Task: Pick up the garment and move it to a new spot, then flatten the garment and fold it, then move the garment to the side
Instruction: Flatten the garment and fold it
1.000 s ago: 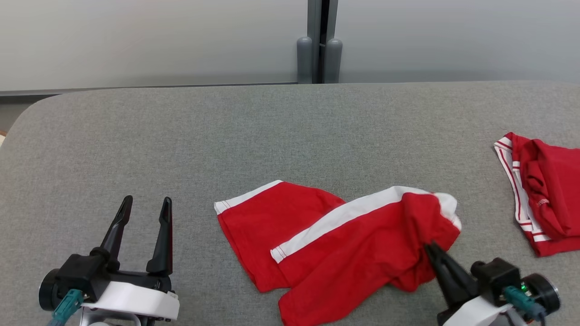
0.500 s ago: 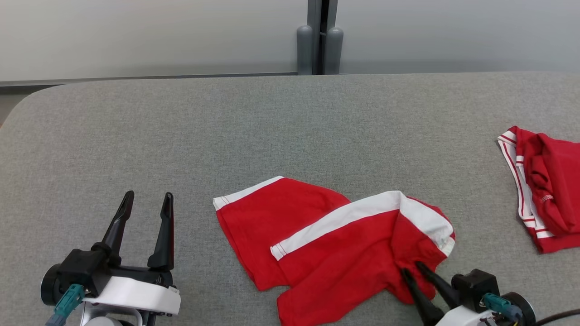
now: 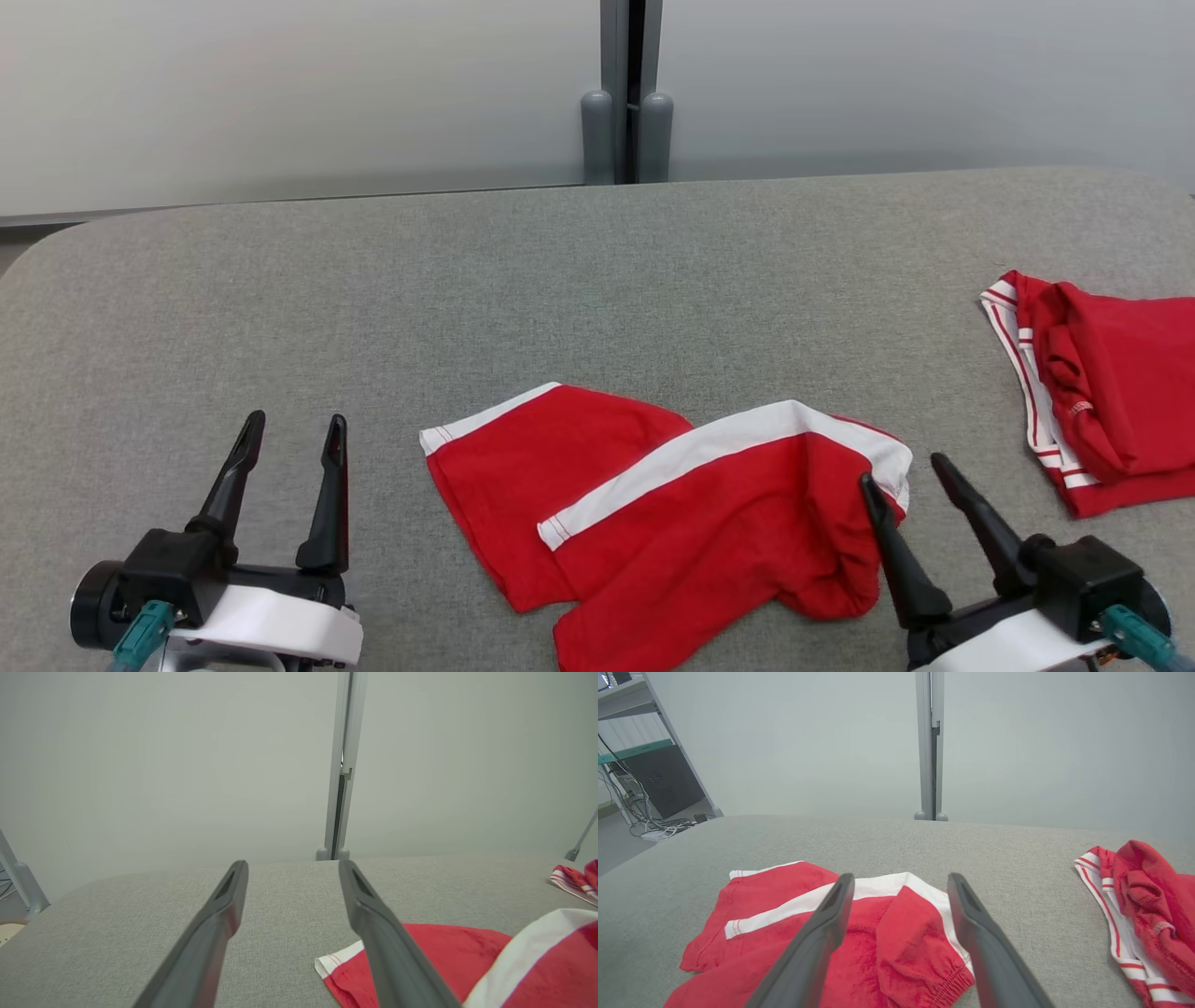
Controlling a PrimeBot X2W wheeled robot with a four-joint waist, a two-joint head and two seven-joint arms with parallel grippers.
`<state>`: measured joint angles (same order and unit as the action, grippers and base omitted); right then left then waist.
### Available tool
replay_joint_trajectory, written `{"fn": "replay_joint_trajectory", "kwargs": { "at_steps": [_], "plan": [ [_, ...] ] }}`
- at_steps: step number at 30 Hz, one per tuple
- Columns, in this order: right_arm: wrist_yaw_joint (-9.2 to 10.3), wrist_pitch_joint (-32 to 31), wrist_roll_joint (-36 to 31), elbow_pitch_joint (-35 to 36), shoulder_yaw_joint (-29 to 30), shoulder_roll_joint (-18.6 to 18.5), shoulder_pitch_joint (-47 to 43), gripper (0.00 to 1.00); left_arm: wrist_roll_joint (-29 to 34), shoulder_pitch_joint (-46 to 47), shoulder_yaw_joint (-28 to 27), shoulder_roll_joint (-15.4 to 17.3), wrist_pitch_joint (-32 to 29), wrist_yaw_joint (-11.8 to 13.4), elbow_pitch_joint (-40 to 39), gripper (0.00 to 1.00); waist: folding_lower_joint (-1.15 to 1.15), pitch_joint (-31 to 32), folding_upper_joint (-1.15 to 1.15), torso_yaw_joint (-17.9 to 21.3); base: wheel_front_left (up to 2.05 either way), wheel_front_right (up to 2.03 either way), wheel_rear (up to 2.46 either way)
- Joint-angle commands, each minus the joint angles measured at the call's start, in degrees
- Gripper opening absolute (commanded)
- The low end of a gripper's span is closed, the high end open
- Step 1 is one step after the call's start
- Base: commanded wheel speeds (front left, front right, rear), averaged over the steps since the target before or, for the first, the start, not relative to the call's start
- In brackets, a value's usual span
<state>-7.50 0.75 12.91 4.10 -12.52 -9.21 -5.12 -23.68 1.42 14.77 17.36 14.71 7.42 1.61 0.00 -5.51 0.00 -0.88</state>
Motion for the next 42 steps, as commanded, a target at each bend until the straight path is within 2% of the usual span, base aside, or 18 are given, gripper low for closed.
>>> {"fn": "replay_joint_trajectory", "kwargs": {
  "at_steps": [1,10,22,25,29,34,38,42],
  "plan": [
    [0.03,0.5,-0.18,0.73,1.31,0.12,0.23,1.0,0.53,-0.38,0.15,0.41,-0.23,0.39,-0.37,1.0,0.0,0.46,0.0,0.31,0.0,0.0,0.0],
    [0.02,1.25,-0.98,1.86,8.57,0.98,0.16,1.0,1.06,-1.89,1.47,1.17,-1.74,0.87,-1.63,1.0,0.0,2.06,0.0,0.68,0.0,0.0,0.0],
    [0.02,0.79,-0.74,3.11,9.68,1.69,-0.19,1.0,0.82,-1.64,2.61,1.37,-2.66,0.52,-2.28,1.0,0.0,1.37,0.0,0.74,0.0,0.0,0.0],
    [0.03,0.91,-0.59,3.2,9.58,1.76,0.3,1.0,1.41,0.1,4.75,1.25,-4.08,-1.0,-2.3,1.0,0.0,0.75,0.0,0.63,0.0,0.0,0.0],
    [0.02,0.88,-0.72,3.19,9.22,1.75,0.92,1.0,1.06,3.02,10.07,0.52,-9.28,-5.19,-0.2,1.0,0.0,-0.62,0.0,0.69,0.0,0.0,0.0],
    [0.03,0.97,-0.93,2.7,8.22,1.82,2.15,1.0,0.1,7.55,16.19,-1.87,-16.88,-10.04,5.83,1.0,0.0,-2.74,0.0,1.78,0.0,0.0,0.0],
    [0.02,1.32,-0.92,2.33,7.66,1.94,3.13,1.0,-1.63,10.26,18.18,-3.16,-20.88,-11.94,11.26,1.0,0.0,-4.38,0.0,3.2,0.0,0.0,0.0],
    [0.02,1.82,-0.9,1.84,8.08,2.17,3.37,1.0,-2.59,11.83,18.65,-3.43,-22.0,-12.63,14.73,1.0,0.0,-5.43,0.0,4.12,0.0,0.0,0.0]
  ]
}}
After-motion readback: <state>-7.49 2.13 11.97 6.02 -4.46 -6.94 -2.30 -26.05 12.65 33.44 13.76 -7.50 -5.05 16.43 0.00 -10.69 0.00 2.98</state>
